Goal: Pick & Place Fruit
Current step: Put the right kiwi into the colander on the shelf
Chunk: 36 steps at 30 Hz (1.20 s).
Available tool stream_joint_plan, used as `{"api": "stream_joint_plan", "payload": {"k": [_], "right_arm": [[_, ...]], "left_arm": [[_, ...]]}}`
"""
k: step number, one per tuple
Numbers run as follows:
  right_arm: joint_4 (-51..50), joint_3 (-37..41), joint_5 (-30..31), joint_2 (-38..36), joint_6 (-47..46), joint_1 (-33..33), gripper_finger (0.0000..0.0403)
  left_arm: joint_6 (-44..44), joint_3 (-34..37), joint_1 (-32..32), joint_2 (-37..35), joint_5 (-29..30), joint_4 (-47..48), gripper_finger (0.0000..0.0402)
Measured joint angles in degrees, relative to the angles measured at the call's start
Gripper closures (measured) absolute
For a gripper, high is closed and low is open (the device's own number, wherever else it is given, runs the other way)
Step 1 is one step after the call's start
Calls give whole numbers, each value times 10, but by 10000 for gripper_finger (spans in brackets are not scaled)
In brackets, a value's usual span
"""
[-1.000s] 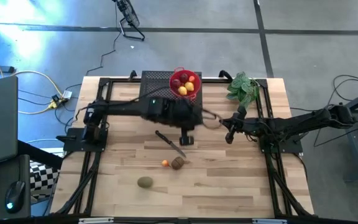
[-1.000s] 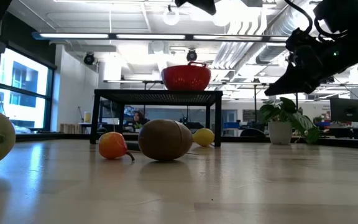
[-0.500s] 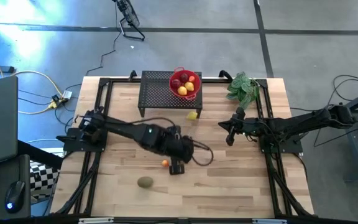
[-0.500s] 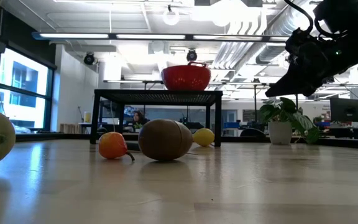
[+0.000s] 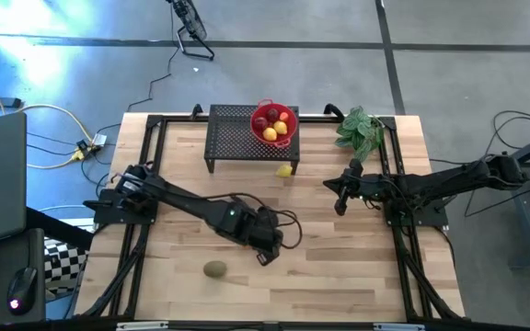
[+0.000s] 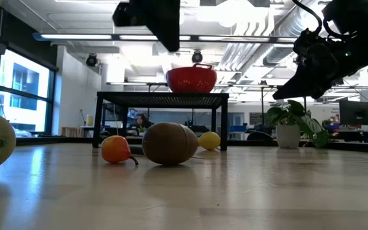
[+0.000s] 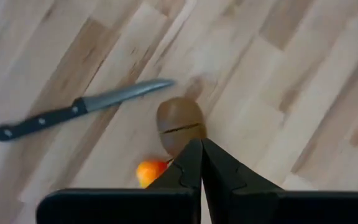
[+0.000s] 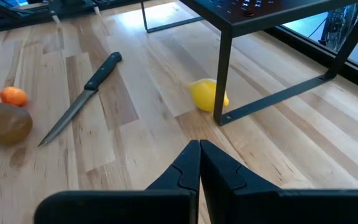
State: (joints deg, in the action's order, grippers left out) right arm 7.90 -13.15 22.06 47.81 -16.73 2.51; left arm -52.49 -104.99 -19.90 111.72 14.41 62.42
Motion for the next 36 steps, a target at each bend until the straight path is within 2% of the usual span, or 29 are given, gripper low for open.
{"api": "stream_joint_plan", "payload": {"k": [4,11,14,17,28,32,36], "right_arm": [[0,0,0,0,0,0,400],[0,0,0,0,0,0,400],[0,0,0,0,0,0,400],[0,0,0,0,0,0,400],[0,0,0,0,0,0,400],[0,0,0,0,0,0,400],[0,0,0,0,0,0,400]], "left_arm": [[-48,26,0,0,0,-22,402],[-52,35,0,0,-21,-34,401],[-52,35,1,0,-32,-33,384],[-62,35,1,0,-24,-32,349],[-80,35,13,0,-30,-28,168],[-67,35,11,0,-31,-28,127],[-45,35,11,0,-31,-29,107]]}}
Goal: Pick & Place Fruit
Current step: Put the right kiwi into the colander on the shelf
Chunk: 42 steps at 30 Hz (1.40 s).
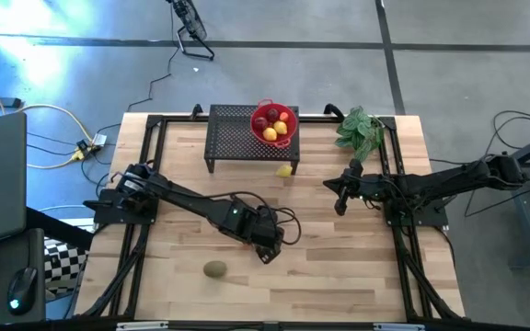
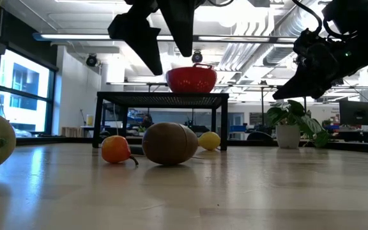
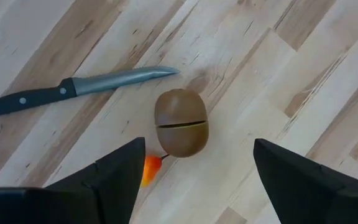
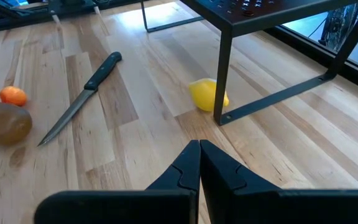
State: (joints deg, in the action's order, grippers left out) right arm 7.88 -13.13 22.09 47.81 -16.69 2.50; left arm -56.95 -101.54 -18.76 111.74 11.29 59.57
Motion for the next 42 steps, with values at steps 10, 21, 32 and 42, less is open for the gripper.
{"api": "stream_joint_plan", "payload": {"k": [10,21,32,42], "right_arm": [[0,0,0,0,4,0,400],[0,0,0,0,4,0,400],[-1,0,0,0,4,0,400],[1,1,0,2,2,0,400]], "left_arm": [[1,0,0,0,30,1,103],[1,0,0,0,28,1,103],[1,-1,0,28,11,-3,103],[-2,1,0,74,-5,4,103]]}}
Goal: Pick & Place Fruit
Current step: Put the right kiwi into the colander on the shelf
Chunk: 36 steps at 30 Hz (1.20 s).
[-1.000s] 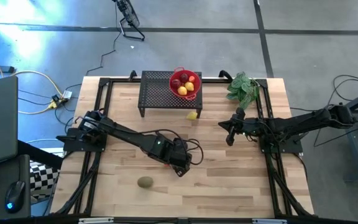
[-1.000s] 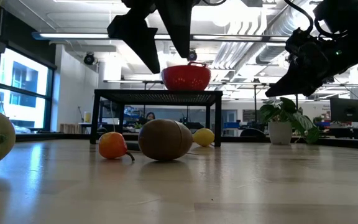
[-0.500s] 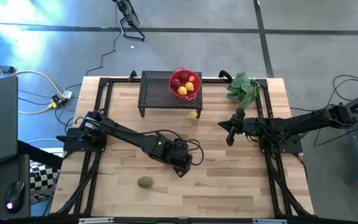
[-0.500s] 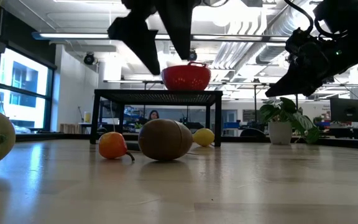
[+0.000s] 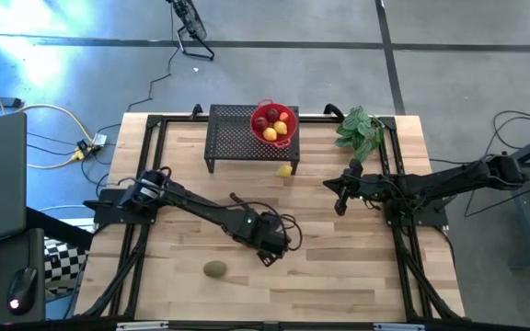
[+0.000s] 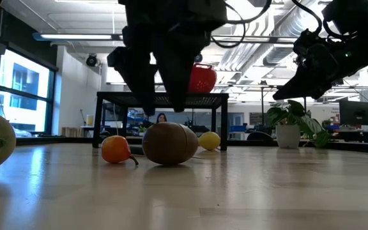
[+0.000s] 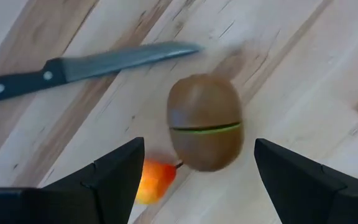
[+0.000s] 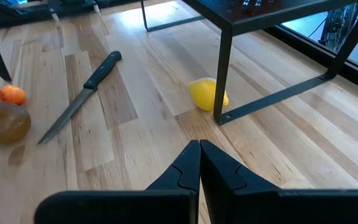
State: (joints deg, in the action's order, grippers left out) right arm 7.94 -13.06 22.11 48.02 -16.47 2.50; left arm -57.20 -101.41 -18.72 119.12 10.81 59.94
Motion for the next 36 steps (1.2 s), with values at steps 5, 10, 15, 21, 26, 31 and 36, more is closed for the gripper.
{"api": "stream_joint_plan", "payload": {"k": [5,10,15,21,26,31,36], "right_arm": [[-1,0,0,1,0,0,400],[0,0,0,1,0,0,400],[-1,0,0,1,0,0,400],[-2,0,0,1,2,0,400],[-2,0,0,1,2,0,400],[-2,0,0,1,2,0,400],[-2,0,0,1,2,0,400]], "left_arm": [[6,-1,0,5,0,-4,103],[15,-1,0,16,0,-18,103],[17,-1,0,28,-13,-28,103],[19,0,0,37,-16,-29,103],[22,0,0,47,-28,-32,103],[35,-1,0,57,-29,-40,103],[44,-2,0,56,-29,-47,103]]}}
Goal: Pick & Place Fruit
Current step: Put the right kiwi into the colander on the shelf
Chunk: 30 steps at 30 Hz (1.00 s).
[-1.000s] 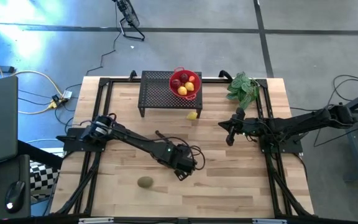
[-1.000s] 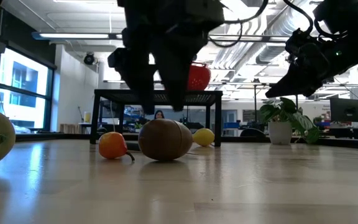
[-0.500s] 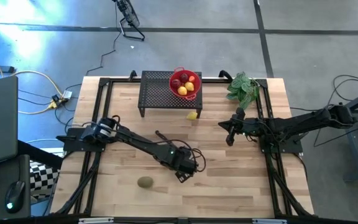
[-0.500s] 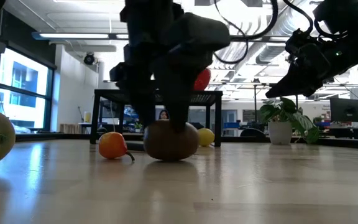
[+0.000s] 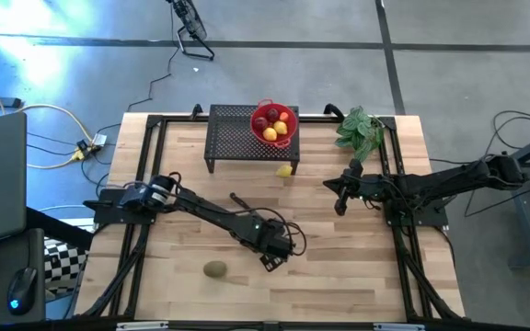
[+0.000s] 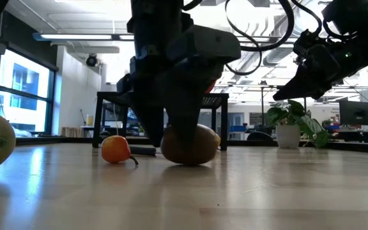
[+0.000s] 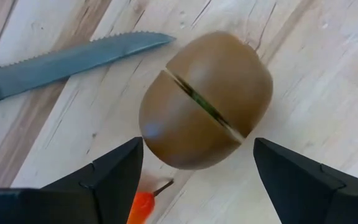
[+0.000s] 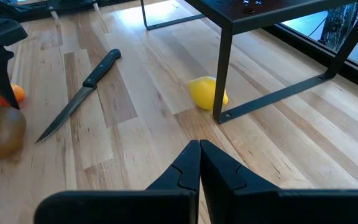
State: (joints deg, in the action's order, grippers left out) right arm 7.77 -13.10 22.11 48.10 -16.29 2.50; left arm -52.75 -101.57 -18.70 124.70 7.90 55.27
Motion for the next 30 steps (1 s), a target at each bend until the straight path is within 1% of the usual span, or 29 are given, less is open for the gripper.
{"api": "stream_joint_plan", "payload": {"k": [5,13,19,27,30], "right_arm": [[0,0,0,0,0,0,400],[-3,0,0,0,0,0,400],[-3,0,0,0,0,0,400],[-3,0,0,0,0,0,400],[-3,0,0,0,0,0,400]], "left_arm": [[0,0,4,0,0,2,103],[38,0,8,0,9,6,103],[109,0,10,0,6,25,103],[181,-12,26,0,-30,15,103],[208,-15,31,0,-32,19,103]]}}
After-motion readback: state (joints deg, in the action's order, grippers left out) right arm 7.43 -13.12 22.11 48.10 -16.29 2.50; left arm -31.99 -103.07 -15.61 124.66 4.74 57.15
